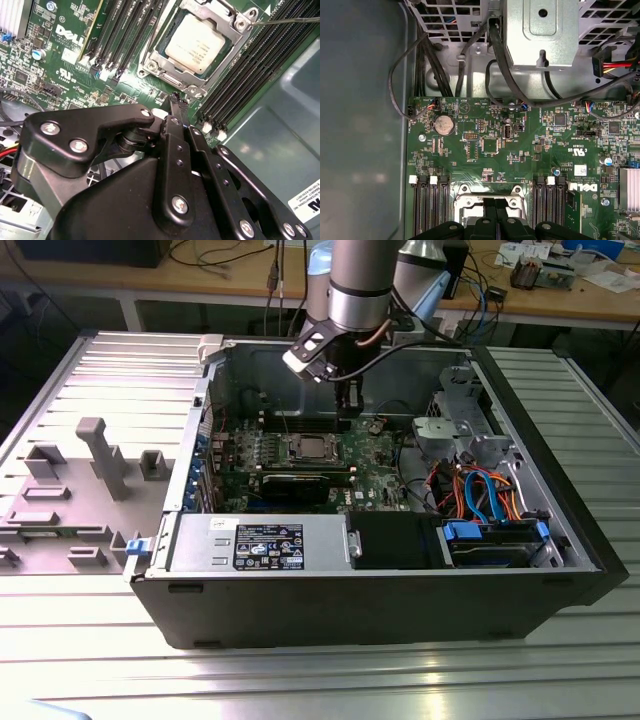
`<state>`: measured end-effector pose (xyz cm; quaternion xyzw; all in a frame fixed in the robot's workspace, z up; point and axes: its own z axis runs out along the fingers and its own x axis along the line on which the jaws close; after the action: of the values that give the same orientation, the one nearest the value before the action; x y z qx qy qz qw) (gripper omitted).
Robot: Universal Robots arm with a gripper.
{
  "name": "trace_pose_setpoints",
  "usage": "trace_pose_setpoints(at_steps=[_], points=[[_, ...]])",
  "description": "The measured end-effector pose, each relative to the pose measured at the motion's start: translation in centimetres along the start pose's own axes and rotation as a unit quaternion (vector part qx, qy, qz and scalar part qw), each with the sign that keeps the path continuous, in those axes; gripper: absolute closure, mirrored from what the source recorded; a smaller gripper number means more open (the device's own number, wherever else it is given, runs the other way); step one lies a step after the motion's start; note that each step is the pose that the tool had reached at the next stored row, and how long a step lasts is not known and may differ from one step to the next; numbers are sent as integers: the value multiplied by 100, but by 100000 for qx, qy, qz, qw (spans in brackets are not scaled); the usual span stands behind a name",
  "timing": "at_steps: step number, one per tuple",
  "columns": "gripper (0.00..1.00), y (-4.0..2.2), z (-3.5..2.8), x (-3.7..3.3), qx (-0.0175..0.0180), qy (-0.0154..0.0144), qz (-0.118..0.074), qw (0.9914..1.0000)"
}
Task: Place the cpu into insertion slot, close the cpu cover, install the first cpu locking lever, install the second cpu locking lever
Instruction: 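Close the cpu cover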
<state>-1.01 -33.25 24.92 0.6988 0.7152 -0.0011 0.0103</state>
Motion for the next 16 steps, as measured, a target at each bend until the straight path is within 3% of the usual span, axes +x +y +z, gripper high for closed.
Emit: trace_pose_setpoints(at_steps=[16], points=[[89,-58,1,1,-1,2,-2,100000]])
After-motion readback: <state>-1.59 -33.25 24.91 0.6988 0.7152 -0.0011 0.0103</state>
